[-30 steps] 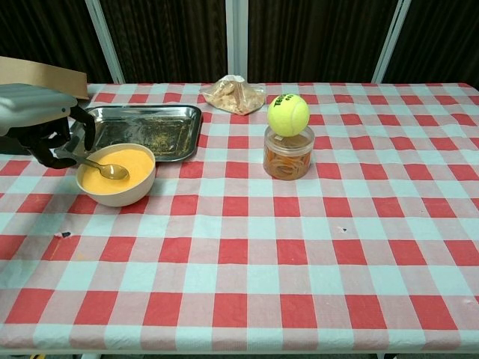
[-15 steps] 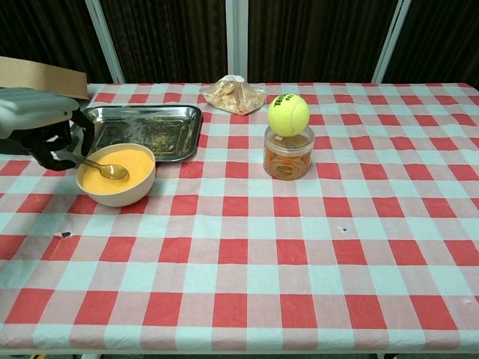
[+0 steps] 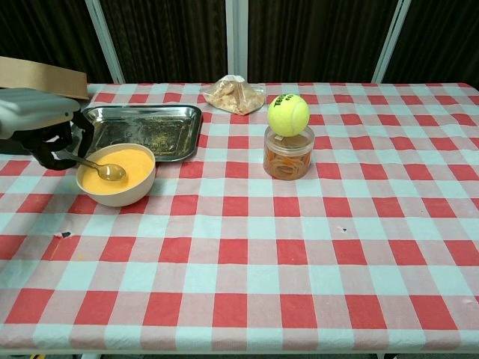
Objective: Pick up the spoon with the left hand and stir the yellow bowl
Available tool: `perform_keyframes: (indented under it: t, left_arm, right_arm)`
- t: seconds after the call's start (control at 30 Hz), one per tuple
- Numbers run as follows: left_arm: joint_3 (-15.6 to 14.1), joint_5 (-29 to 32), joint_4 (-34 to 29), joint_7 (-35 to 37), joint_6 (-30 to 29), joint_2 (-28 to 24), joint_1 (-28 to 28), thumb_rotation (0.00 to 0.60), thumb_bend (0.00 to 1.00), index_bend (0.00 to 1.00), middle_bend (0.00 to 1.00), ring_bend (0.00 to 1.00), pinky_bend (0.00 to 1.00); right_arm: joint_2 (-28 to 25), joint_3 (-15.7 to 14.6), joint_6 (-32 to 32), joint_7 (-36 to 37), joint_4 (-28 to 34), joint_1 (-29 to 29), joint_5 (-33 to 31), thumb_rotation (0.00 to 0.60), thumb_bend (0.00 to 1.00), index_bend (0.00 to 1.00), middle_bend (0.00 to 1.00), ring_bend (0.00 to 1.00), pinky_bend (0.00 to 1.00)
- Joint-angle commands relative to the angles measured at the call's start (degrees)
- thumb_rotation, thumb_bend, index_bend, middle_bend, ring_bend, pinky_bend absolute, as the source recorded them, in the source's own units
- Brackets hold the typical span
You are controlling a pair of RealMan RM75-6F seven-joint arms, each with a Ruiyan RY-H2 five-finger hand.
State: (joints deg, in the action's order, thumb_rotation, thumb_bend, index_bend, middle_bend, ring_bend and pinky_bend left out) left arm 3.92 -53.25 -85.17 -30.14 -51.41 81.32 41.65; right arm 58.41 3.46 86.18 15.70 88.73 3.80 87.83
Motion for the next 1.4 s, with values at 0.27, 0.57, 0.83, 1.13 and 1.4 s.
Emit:
perform_keyframes:
  t: [0.27, 0.57, 0.83, 1.13, 1.4]
  left_arm:
    - [-1.14, -4.23, -2.5, -10.64, -8.25, -0.11, 0.74, 0.6, 0.39, 0.62, 0.98, 0.94, 0.97]
    - [-1.31, -0.4, -3.53, -29.03, -13.04, 3.02, 3.54, 0.6, 0.42, 0.64, 0.99, 0.94, 0.97]
    - [-1.2, 3.77, -4.39, -39.57, -17.7, 5.38, 4.85, 0.6, 0.45, 0.66, 0.99, 0.95, 0.98]
    - [-2.74, 4.65, -1.86, -48.93, -22.89, 11.11, 5.25, 0.6, 0.45, 0.66, 0.99, 0.96, 0.99]
    - [-4.17, 3.61, 0.02, -52.07, -25.25, 14.66, 4.51, 0.6, 0.46, 0.67, 0.99, 0.96, 0.99]
  right_arm:
    - [-0.01, -0.01, 0.24, 0.19, -0.2, 0.05, 0.52, 0.6, 0.27, 0.0, 0.08, 0.0, 0.0]
    - [0.05, -0.08, 0.37, 0.62, -0.55, -0.15, 0.44, 0.6, 0.27, 0.0, 0.08, 0.0, 0.0]
    - [0.04, -0.03, 0.08, 0.56, -0.58, -0.03, 0.31, 0.6, 0.27, 0.0, 0.08, 0.0, 0.0]
    - [0.08, -0.02, -0.28, 0.3, -0.42, 0.12, 0.18, 0.6, 0.27, 0.0, 0.08, 0.0, 0.0]
    - [0.15, -0.09, -0.4, 0.16, -0.35, 0.1, 0.16, 0.6, 0.27, 0.0, 0.08, 0.0, 0.0]
